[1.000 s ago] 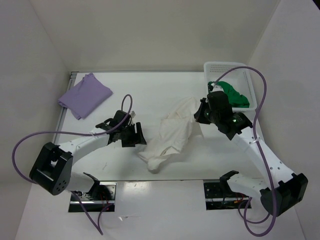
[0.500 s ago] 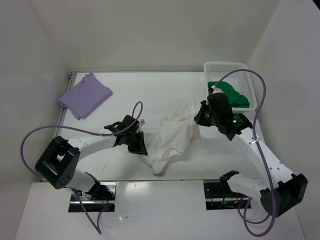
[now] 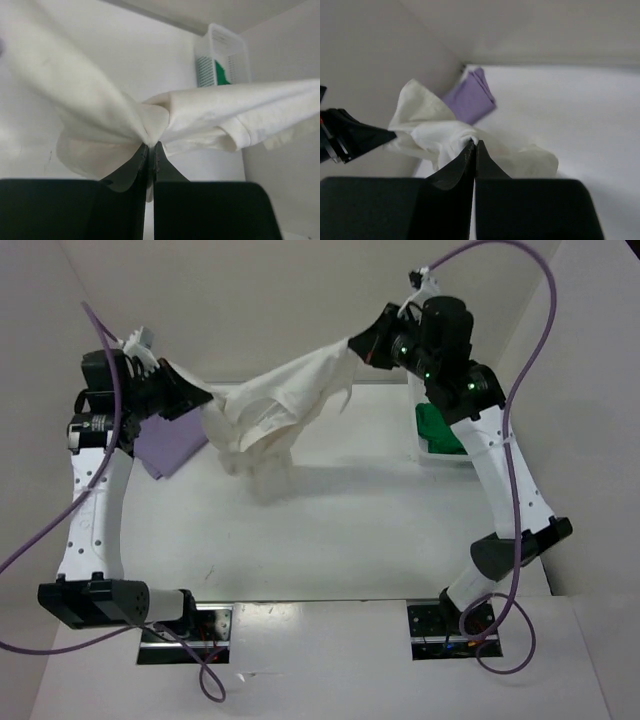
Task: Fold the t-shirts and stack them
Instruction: Flatten out the crumpled T-shirt at the center of the board.
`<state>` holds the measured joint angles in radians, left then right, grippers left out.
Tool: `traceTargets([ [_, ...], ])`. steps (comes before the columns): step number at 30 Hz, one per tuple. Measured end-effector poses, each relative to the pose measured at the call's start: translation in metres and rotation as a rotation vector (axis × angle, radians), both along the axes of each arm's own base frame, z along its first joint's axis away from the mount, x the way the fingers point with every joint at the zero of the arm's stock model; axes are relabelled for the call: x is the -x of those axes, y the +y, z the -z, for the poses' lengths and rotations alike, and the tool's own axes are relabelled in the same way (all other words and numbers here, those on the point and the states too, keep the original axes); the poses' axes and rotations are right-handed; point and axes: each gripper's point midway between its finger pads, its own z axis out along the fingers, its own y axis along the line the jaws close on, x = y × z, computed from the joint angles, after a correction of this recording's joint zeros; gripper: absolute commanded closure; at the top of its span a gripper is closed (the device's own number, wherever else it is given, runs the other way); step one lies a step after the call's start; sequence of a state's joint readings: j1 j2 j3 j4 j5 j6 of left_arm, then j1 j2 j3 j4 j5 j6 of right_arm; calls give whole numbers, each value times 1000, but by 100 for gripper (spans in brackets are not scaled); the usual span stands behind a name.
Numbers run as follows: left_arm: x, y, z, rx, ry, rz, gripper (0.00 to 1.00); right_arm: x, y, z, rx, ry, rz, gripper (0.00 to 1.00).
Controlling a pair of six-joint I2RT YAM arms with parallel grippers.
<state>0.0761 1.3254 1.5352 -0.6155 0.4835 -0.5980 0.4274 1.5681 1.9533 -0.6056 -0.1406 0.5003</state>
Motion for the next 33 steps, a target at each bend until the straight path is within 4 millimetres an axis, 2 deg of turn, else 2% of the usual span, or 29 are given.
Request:
traceTargets([
  [3,4,8,-51,11,-97,-3,95,-3,6,-73,-64,-160,-27,99],
  [6,6,20,-87,16,-183,-20,93,8,6,-125,-112,-286,-55,99],
  [8,7,31,-93,16,-200,-42,89,17,4,-139,-119,-330,-74,99],
  [9,7,35,-93,17,-198,-54,87,20,4,-135,-111,-330,-83,99],
  [10,6,38,-90,18,-190,-61,85,23,3,-124,-97,-314,-85,99],
  [11,6,38,-85,21,-178,-60,83,22,3,-100,-74,-276,-88,99],
  [12,7,36,-77,30,-160,-48,77,22,-1,-73,-50,-236,-80,99],
  [14,13,30,-55,55,-122,-17,64,21,-10,2,16,-97,-67,99],
  [15,19,26,-38,68,-92,-4,56,20,-18,44,51,-15,-50,99],
  [16,28,21,-17,88,-41,6,40,20,-27,84,83,69,-32,99],
  [18,47,14,26,106,69,14,26,27,-51,165,153,244,20,99],
  [20,62,9,57,104,160,15,18,45,-75,220,213,391,68,99],
  [21,66,8,66,99,188,14,16,55,-87,235,234,439,92,98],
  [23,69,9,75,77,213,6,16,70,-105,239,253,464,127,95],
  [24,68,11,75,66,211,-3,16,76,-112,231,252,442,146,94],
  [26,65,16,75,36,201,-22,18,87,-124,213,243,382,189,83],
  [29,59,22,81,-13,198,-55,17,106,-138,197,231,332,251,54],
  [31,52,20,88,-51,193,-50,17,109,-147,194,227,332,288,53],
  [33,42,12,105,-90,210,-37,17,106,-157,198,225,354,324,53],
])
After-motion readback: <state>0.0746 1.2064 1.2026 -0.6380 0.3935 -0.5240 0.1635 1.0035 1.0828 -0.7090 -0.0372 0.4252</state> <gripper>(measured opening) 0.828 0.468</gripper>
